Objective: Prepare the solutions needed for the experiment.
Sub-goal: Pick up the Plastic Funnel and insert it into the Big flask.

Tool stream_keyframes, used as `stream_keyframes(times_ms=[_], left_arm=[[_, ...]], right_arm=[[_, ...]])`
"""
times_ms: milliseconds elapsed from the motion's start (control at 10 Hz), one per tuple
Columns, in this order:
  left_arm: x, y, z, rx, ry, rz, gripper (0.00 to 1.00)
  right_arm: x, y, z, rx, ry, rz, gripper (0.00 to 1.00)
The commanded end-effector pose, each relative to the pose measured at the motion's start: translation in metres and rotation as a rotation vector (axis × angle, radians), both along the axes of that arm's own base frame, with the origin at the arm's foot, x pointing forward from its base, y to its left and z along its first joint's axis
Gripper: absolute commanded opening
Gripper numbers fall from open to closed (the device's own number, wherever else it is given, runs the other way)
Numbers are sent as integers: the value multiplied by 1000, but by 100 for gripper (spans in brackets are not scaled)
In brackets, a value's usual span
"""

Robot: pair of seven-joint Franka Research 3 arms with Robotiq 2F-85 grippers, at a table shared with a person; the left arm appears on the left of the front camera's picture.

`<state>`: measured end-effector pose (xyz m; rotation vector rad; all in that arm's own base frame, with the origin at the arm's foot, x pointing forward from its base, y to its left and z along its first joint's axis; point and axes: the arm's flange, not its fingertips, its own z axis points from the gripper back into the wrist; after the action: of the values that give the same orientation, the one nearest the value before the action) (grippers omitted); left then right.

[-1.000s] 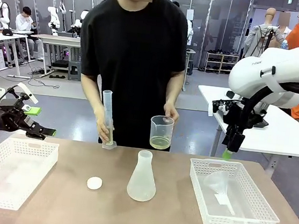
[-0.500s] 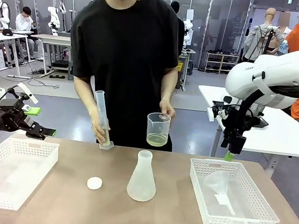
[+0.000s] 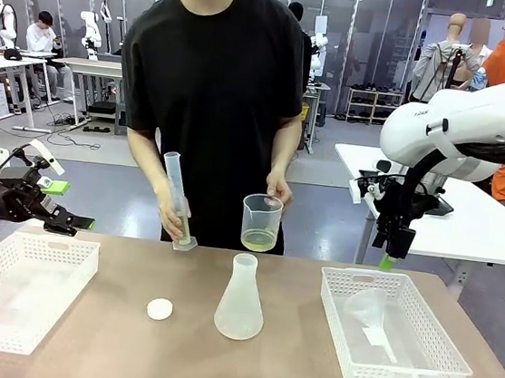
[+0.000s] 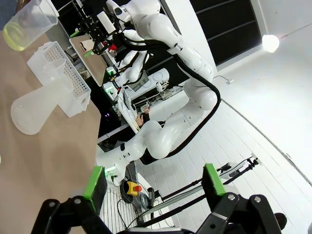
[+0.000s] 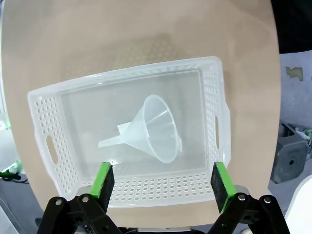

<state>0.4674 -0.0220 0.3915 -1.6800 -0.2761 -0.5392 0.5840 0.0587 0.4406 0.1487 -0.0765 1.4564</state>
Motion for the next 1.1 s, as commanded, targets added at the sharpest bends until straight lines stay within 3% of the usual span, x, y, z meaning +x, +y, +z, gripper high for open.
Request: stream_keyframes(times_ms=[0,400,1000], left_arm=[[0,0,1,-4,-2,1,100],[0,0,1,-4,-2,1,100],[0,0,1,-4,-2,1,100]], right_arm=[[14,5,-5,-63,65,71,100],[27,10,-36,-95,176,117,100],[41,10,-71,-82,271,196,100]])
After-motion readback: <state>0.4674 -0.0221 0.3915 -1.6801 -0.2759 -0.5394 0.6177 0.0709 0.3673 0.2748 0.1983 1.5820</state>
